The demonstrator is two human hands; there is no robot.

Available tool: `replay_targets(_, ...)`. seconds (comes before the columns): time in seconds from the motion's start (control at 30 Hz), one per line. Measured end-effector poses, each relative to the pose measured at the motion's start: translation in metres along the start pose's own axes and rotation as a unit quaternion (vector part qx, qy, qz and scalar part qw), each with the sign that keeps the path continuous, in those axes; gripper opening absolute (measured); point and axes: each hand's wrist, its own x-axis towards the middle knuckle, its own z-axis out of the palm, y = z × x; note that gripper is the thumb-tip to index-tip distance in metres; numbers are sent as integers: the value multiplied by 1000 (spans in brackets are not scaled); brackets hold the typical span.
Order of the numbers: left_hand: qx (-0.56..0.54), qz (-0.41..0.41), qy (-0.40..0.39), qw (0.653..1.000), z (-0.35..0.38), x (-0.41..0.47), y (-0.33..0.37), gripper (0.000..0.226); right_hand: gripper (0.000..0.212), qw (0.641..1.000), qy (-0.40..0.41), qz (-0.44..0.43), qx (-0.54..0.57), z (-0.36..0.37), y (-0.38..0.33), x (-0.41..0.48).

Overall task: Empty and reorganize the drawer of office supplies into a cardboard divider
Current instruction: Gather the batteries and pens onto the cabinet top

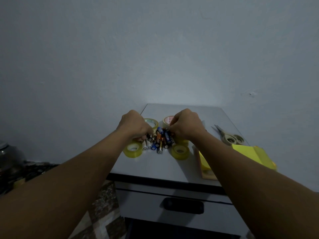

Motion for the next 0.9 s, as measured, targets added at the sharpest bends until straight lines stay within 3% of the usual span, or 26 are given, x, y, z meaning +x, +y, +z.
replay_targets(0.2,-181,-46,34,982,-8,1,-6,19,20,1000,2,-7,4,0,1,-2)
replay_targets(0.53,-180,-35,40,982,-26,-19,-16,19,18,999,14,-28,39,-18,-4,-16)
replay_targets(0.9,-181,52,31,982,-46,-95,-5,12,16,994,59,-20,94,-65,-12,-85)
